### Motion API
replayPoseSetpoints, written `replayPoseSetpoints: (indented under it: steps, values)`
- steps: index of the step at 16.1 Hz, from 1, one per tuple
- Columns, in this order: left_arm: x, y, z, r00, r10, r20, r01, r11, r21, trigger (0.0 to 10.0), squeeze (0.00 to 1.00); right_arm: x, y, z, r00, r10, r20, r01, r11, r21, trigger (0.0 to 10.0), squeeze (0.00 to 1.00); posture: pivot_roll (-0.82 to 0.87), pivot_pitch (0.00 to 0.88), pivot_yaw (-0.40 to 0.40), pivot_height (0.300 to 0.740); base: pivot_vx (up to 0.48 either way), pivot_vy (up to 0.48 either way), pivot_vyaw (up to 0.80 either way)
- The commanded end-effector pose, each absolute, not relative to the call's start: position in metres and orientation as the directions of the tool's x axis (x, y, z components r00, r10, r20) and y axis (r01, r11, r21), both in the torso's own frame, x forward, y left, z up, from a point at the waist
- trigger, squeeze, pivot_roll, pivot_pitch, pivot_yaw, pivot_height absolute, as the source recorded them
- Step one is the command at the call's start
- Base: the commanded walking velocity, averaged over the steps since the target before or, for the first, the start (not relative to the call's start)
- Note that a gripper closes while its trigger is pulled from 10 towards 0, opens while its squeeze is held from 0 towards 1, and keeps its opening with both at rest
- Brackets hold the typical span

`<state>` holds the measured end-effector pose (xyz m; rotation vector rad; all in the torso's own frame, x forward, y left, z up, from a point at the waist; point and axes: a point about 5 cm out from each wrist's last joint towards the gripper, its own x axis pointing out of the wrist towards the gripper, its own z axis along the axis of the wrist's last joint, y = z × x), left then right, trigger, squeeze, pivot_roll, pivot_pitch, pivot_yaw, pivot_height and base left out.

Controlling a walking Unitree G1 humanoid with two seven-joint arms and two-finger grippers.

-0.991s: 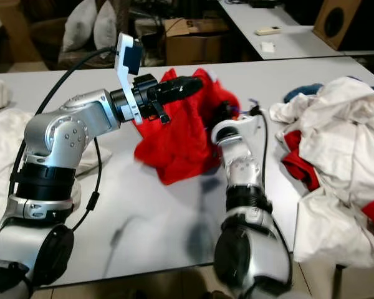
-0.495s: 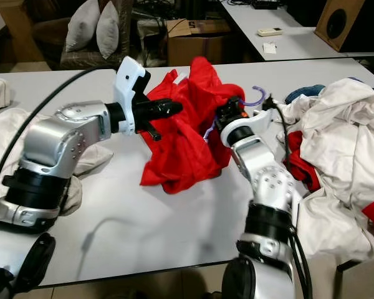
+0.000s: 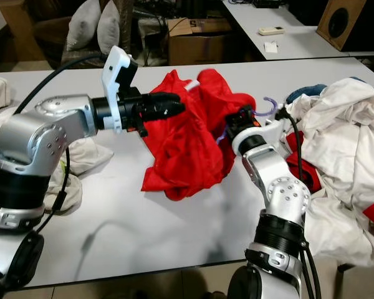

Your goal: Hang hanger

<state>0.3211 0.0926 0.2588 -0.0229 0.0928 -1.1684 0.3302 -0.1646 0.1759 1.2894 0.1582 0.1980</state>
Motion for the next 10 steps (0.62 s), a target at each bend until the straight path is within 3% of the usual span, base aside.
replayPoseSetpoints:
  steps: [1,2,4,5,7,10]
  values:
    - [0.317,0.099,0.268,0.378,-0.925,-0.026,0.924,0.379,-0.053,10.0,0.00,0.328,-0.173,0.180,0.975,0.220,0.019,-0.073,0.240,0.968,10.0,0.00,0.02,0.000,0.017,0.740,0.000,0.000,0.00]
    - [0.316,0.106,0.271,0.380,-0.925,-0.009,0.923,0.380,-0.060,10.0,0.00,0.327,-0.176,0.182,0.975,0.219,0.048,-0.094,0.204,0.974,10.0,0.00,0.02,0.000,0.022,0.740,0.000,0.000,0.00]
    - [0.330,0.126,0.264,0.530,-0.847,-0.044,0.846,0.531,-0.039,10.0,0.00,0.320,-0.185,0.196,0.957,0.175,0.232,-0.239,0.016,0.971,10.0,0.00,0.02,0.000,0.034,0.740,0.000,0.000,0.00]
    - [0.340,0.141,0.250,0.653,-0.752,-0.092,0.756,0.654,0.019,10.0,0.00,0.314,-0.186,0.196,0.951,0.198,0.240,-0.256,0.060,0.965,10.0,0.00,0.02,0.000,0.045,0.740,0.000,0.000,0.00]
    - [0.343,0.162,0.223,0.802,-0.582,-0.136,0.597,0.792,0.128,10.0,0.00,0.301,-0.189,0.192,0.960,0.232,0.155,-0.217,0.275,0.937,10.0,0.00,0.01,0.000,0.058,0.740,0.000,0.000,0.00]
    - [0.329,0.166,0.202,0.831,-0.544,-0.114,0.554,0.829,0.080,10.0,0.00,0.281,-0.198,0.196,0.959,0.211,0.188,-0.241,0.262,0.934,10.0,0.00,0.00,0.000,0.075,0.740,0.000,0.000,0.00]
